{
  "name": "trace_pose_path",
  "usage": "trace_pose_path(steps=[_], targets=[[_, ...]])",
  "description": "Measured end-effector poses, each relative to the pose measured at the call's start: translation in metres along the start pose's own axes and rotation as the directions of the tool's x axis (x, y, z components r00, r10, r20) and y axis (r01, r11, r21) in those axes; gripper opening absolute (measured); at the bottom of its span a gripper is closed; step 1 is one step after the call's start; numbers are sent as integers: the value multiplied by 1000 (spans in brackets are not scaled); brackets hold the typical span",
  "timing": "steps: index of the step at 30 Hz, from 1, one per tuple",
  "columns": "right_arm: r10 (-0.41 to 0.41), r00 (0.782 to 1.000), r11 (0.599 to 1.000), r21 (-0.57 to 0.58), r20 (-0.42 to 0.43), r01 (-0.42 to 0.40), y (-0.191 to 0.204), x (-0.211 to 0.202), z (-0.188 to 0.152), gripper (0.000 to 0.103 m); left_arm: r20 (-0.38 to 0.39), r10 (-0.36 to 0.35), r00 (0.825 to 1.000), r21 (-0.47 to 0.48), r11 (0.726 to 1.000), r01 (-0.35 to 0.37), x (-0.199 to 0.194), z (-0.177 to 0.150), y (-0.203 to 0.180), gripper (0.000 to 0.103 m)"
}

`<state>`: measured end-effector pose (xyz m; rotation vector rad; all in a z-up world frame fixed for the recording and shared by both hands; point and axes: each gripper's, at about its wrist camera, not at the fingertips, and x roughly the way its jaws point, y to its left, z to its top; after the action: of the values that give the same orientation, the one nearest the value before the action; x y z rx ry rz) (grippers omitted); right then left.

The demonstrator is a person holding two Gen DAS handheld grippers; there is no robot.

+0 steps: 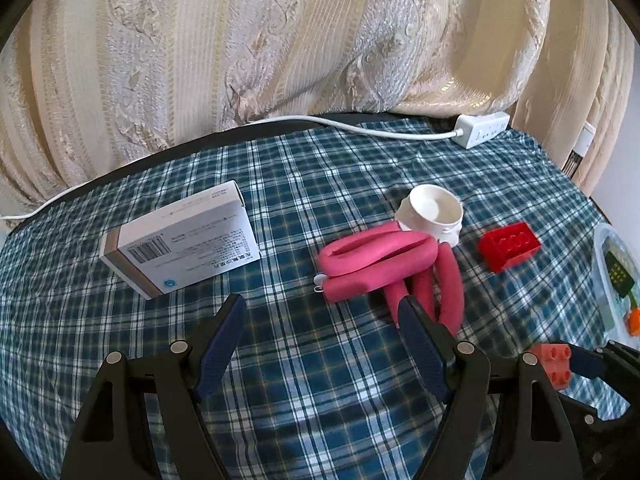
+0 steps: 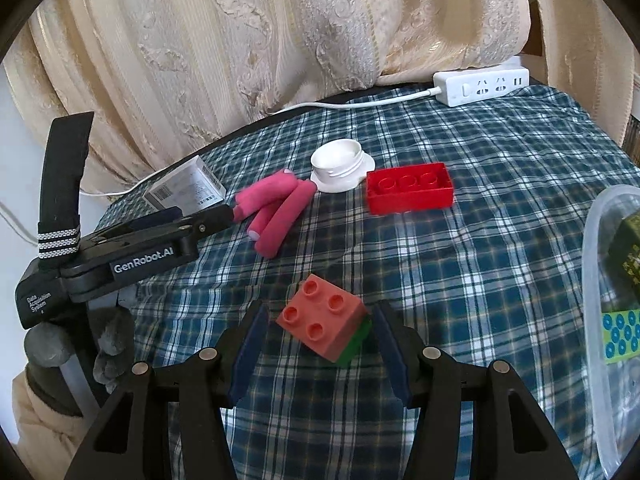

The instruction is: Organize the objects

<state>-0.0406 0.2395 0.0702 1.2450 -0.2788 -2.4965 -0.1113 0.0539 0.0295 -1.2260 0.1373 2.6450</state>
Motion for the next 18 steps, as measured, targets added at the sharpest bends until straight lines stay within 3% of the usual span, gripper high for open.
trace_pose_path(steps=[8,18], targets=[[12,1000,1000,-7,-5,-12,-1,5,-3,57,6,20,1000,84,996,-20,15,6,-15,79],[8,1000,1000,-11,0,-8,-3,6,-3,57,1,35,999,107,994,-35,40,28,-20,82]])
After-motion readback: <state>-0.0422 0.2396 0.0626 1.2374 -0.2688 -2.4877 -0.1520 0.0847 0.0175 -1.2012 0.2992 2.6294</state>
